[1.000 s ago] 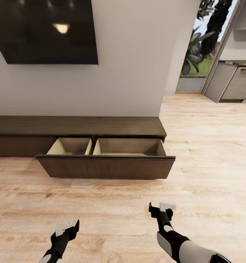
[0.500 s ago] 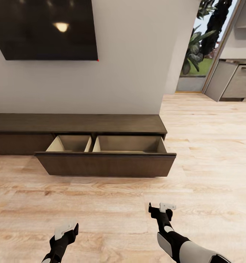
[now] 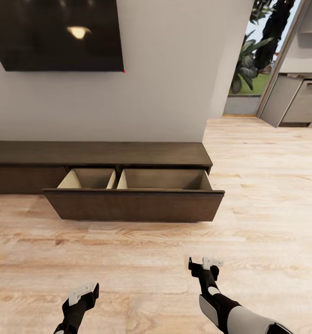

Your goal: Place each of the two pumpkins and all three candles from the living room inside a cabinet in the living room (use any cabinet), then make sure every cabinet is closed, and position the cauldron so it is next to a table in the living room.

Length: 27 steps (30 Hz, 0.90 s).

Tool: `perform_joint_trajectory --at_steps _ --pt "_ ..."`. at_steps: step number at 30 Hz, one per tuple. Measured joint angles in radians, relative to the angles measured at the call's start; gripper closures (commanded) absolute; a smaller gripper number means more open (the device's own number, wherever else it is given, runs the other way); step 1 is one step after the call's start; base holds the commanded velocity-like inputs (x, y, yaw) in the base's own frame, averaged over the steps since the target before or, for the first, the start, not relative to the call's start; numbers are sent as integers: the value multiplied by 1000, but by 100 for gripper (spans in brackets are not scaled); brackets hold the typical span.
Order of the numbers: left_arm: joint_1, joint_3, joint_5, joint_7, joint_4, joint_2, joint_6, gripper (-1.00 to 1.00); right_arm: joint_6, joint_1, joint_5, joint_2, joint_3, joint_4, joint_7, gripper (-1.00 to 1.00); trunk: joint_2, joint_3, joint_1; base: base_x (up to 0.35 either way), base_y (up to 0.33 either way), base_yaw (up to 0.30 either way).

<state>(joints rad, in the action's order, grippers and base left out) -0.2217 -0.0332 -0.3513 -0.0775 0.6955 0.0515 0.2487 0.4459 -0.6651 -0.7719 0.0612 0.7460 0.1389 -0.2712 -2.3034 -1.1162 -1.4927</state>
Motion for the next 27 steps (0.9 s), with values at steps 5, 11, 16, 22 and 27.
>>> perform_joint_trajectory --at_steps 5,11,16,22,27 --pt "-2 -1 -1 1 9 -2 0 -100 -5 0 14 3 7 8 4 -100 -35 -16 -19 0 0 0" --pt "-56 -3 2 3 47 -4 -11 -100 -10 0 20 26 9 105 12 -100 -77 -34 -42 0 0 0" --pt "-72 -4 5 4 48 -7 -12 -100 -5 -1 21 30 8 137 35 -100 -112 -50 -61 0 0 0" --pt "-75 -7 25 5 35 -11 -11 -100 -3 -1 20 30 8 139 94 -100 -154 -69 -84 0 0 0" --pt "-79 -6 55 5 53 -13 -10 -100 -3 -1 20 30 8 139 107 -100 -189 -85 -104 0 0 0"
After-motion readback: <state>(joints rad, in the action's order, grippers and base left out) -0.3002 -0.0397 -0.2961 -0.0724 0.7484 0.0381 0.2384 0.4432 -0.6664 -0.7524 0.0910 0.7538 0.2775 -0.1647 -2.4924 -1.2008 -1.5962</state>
